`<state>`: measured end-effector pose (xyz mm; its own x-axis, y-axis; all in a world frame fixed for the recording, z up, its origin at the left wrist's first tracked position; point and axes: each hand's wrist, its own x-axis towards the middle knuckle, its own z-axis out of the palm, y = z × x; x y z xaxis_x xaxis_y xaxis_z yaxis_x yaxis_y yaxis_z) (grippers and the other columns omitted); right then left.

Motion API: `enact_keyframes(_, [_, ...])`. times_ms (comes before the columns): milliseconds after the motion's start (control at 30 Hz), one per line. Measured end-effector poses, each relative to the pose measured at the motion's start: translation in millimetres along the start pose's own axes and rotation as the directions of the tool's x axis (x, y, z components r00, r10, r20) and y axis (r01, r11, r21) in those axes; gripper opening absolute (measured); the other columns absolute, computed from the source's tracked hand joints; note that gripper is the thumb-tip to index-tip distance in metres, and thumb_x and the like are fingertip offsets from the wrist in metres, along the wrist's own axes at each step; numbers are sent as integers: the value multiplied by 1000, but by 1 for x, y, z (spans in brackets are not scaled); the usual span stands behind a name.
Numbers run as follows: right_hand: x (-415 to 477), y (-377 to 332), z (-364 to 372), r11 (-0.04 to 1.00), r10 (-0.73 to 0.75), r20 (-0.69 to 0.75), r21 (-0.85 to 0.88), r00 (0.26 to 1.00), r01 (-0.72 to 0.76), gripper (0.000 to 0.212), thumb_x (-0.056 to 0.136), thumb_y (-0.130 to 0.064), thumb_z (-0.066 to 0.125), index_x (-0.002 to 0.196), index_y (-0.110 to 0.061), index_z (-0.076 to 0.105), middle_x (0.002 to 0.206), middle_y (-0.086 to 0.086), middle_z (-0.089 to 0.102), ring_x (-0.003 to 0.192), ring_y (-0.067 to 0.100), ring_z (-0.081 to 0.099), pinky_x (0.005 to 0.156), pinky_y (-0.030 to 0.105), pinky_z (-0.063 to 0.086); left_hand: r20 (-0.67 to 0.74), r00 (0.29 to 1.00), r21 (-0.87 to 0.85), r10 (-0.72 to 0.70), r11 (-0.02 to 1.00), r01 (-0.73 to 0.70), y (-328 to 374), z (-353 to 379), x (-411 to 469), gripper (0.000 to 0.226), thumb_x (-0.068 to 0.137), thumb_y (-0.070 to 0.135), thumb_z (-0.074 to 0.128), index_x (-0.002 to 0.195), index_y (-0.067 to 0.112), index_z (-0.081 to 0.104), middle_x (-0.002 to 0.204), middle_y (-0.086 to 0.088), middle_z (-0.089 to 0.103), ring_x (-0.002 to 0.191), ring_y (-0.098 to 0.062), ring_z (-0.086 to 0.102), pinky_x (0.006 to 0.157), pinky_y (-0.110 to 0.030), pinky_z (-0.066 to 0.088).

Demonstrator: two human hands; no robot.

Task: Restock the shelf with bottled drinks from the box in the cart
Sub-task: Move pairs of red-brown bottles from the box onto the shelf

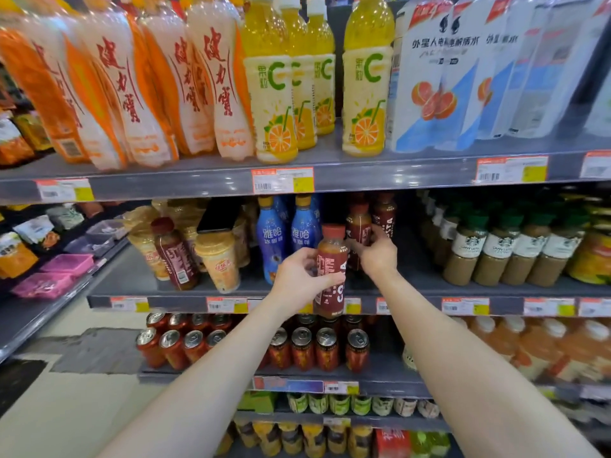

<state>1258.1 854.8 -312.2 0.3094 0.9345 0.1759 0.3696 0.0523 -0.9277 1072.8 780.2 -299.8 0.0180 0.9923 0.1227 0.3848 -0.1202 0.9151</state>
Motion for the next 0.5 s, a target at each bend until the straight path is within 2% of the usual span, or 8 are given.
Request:
enact_keyframes(300, [2,-1,-1,998,55,24,-23,998,-54,51,83,-30,81,127,-13,61,109,3,71,100,22,67,89,34,53,38,999,-23,25,999,-24,6,13,4,54,65,40,95,110,33,67,105,10,76,93,-3,73,90,-37,61])
enact_keyframes(367, [-5,5,-4,996,86,-25,21,996,-85,50,86,-24,77,130,-10,60,111,6,71,105,25,67,90,34,52,38,999,-33,34,999,-32,8,20,7,53,66,39,95,111,33,67,107,10,75,93,-5,73,90,-38,61])
enact_keyframes(433, [-12,8,-13,989,117,-55,96,992,-112,35,91,-20,68,124,-10,64,105,3,70,102,25,67,87,32,50,36,999,-34,41,999,-40,11,29,11,53,67,40,94,111,33,66,108,10,75,95,-7,73,90,-38,60])
enact_keyframes(500, [-18,10,-27,966,151,25,209,988,-153,23,93,-23,58,109,-15,71,101,2,74,100,24,69,92,42,55,26,999,-31,41,999,-40,17,41,15,53,67,42,93,112,33,66,108,12,73,97,-6,72,90,-35,59])
